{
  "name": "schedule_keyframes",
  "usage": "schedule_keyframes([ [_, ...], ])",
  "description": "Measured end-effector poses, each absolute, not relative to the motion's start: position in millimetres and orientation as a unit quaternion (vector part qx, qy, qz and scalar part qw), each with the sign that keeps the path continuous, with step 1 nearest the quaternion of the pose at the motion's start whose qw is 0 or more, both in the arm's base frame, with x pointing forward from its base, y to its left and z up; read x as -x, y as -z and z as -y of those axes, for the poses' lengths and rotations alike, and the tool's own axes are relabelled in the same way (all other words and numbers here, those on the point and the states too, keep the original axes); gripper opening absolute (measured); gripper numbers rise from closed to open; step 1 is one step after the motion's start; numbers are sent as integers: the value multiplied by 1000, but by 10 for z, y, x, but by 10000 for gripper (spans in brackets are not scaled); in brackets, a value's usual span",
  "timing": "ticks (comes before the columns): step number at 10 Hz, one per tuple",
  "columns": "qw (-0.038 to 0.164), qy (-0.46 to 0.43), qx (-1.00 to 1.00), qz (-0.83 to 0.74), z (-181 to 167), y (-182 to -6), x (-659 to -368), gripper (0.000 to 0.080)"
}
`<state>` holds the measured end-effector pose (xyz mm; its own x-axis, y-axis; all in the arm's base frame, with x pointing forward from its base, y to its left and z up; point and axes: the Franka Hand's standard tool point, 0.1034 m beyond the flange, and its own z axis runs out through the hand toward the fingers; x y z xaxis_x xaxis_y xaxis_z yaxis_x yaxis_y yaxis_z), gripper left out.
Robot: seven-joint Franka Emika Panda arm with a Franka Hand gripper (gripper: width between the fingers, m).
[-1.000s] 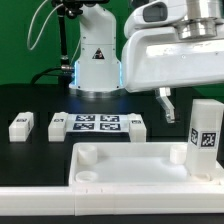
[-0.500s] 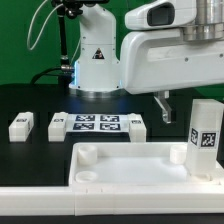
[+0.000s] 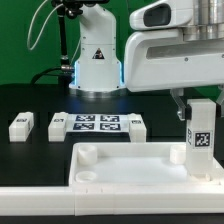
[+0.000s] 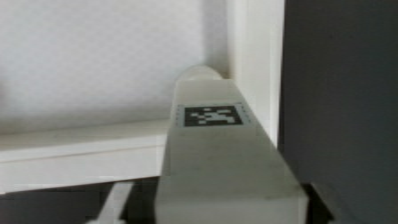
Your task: Assemble desk
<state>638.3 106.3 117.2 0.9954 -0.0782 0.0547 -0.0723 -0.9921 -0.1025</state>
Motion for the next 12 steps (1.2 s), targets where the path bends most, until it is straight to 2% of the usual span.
schedule_keyframes([
  [2, 52, 26, 993, -102, -1061, -1170, -6385, 287],
  [5, 61, 20, 897, -437, -1059, -1153, -6392, 287],
  [7, 69, 13, 820, -568, -1063, -1147, -6398, 288],
  [9, 65, -6, 744, -665, -1204, -1169, -6380, 290],
  [11, 65, -3, 776, -627, -1216, -1161, -6374, 290],
  [12, 60, -4, 802, -594, -1215, -1156, -6356, 539],
])
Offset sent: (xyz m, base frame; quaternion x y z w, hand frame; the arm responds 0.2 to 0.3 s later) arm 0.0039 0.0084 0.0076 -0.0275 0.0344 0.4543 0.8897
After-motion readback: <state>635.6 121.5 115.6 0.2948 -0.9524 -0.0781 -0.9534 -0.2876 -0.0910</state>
